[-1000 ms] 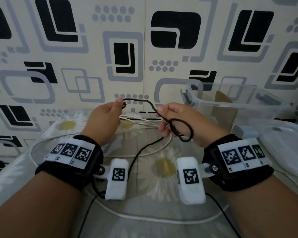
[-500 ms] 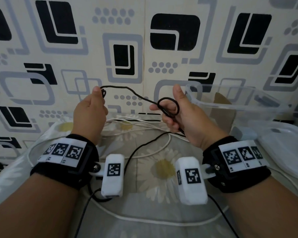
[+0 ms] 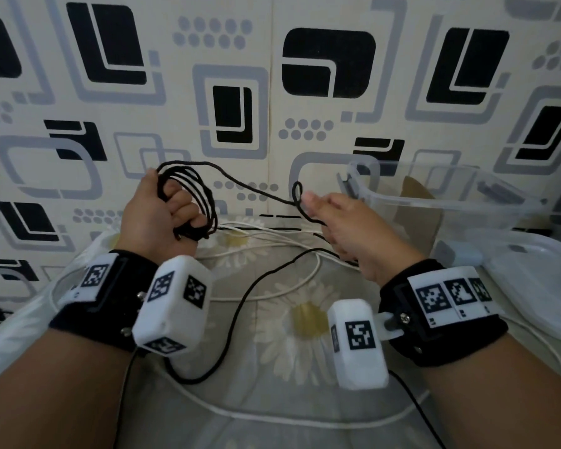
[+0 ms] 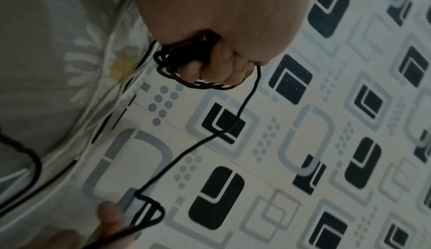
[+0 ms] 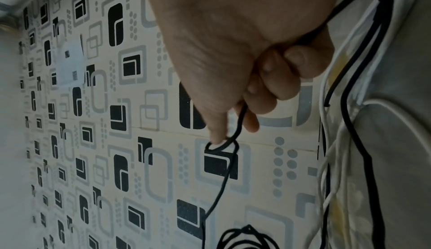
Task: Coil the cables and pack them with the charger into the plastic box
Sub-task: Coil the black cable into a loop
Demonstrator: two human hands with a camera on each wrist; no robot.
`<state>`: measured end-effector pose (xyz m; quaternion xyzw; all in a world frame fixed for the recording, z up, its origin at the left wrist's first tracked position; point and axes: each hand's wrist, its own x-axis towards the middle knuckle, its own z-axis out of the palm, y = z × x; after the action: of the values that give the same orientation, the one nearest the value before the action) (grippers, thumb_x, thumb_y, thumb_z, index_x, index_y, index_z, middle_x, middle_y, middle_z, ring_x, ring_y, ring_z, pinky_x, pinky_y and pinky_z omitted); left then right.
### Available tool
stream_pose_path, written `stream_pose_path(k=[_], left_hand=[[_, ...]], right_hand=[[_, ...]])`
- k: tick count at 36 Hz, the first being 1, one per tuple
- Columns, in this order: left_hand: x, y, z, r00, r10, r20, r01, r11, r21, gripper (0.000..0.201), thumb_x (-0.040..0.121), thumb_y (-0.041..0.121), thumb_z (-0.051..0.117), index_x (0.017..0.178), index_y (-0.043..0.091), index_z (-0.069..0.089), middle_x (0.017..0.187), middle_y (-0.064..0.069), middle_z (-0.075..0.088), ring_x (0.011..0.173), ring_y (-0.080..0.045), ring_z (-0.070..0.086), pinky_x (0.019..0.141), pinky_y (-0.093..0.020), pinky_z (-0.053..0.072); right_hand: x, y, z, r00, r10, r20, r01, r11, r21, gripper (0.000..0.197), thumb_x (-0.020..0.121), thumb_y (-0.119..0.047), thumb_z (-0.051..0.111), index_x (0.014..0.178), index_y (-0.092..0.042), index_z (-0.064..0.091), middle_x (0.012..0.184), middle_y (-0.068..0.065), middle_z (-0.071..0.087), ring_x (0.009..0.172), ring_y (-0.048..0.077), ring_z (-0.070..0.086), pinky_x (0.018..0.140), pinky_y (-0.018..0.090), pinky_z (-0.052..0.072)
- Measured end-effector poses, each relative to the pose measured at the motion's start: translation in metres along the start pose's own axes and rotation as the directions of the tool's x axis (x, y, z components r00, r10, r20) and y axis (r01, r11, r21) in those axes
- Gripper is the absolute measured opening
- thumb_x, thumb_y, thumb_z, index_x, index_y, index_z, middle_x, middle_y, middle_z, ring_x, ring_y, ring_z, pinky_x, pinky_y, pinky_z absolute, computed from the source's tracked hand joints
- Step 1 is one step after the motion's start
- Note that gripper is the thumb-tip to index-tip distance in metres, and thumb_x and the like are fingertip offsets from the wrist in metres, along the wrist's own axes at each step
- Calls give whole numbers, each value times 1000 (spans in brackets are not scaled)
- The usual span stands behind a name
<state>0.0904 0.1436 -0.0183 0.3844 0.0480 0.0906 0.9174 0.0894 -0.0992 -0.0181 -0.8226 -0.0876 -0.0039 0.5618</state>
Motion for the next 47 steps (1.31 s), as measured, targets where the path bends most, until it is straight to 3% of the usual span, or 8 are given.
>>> stream_pose_path(k=[4, 8, 12, 20, 24, 29, 38, 47], left_hand=[[8, 7, -13, 998, 18, -59, -25, 993, -113, 49, 100, 49, 30, 59, 24, 34, 48, 9, 23, 38, -9, 19, 45, -22, 21], [14, 9, -21, 989, 38, -140, -57, 989, -137, 48, 100, 45, 28, 58, 24, 33, 47, 9, 23, 38, -11, 20, 45, -19, 22], [10, 7, -14, 991, 58, -120, -65, 996, -53, 47, 100, 48, 32, 59, 24, 34, 49, 9, 23, 39, -11, 19, 44, -22, 21], [5, -8, -4, 995, 68, 69, -89, 918, 385, 49, 100, 52, 34, 62, 22, 36, 48, 6, 22, 39, -11, 16, 44, -26, 16], [5, -8, -6, 995, 76, 66, -97, 903, 418, 48, 99, 52, 36, 61, 23, 36, 50, 6, 21, 41, -11, 15, 46, -27, 14], [3, -10, -4, 995, 89, 53, -103, 872, 479, 47, 100, 50, 35, 61, 22, 33, 49, 6, 23, 42, -12, 15, 46, -28, 12], [-6, -17, 3, 958, -146, 245, -26, 811, 585, 49, 100, 50, 35, 62, 19, 35, 54, 3, 19, 42, -9, 13, 44, -25, 10], [-19, -13, 9, 835, -371, 407, 109, 836, 538, 48, 95, 51, 35, 61, 18, 34, 45, 7, 22, 34, -4, 17, 53, -30, 7]], right_hand=[[-3, 1, -1, 999, -13, 46, 19, 992, -125, 37, 99, -39, 49, 85, -11, 69, 40, -24, 53, 45, -5, 52, 54, 17, 30], [-5, 1, -1, 998, 21, 64, 2, 937, -349, 41, 90, -46, 60, 69, -13, 73, 91, 14, 72, 90, 29, 66, 78, 27, 47], [-8, 0, 7, 985, 59, 164, 21, 892, -451, 24, 91, -36, 63, 86, -14, 71, 66, 0, 61, 57, 12, 56, 61, 24, 46], [-4, 1, 25, 961, -276, -14, 255, 905, -340, 41, 93, -2, 45, 125, -24, 56, 104, -2, 65, 92, 18, 65, 87, 36, 54], [-10, -7, 17, 815, -447, -368, 377, 892, -248, 49, 95, 4, 39, 137, -18, 47, 115, -2, 55, 99, 5, 58, 82, 7, 46], [-19, -19, 22, 490, -801, -344, 678, 599, -426, 32, 98, -9, 44, 126, -1, 56, 121, 10, 60, 116, 20, 55, 100, 32, 44], [-17, -10, 26, 817, -577, -12, 525, 752, -399, 56, 93, -36, 59, 143, -18, 42, 133, -5, 57, 121, 5, 50, 100, 16, 36], [-3, 2, 23, 867, -475, -149, 416, 855, -310, 18, 99, -27, 51, 95, -15, 64, 64, -6, 60, 58, 7, 55, 64, 34, 51]])
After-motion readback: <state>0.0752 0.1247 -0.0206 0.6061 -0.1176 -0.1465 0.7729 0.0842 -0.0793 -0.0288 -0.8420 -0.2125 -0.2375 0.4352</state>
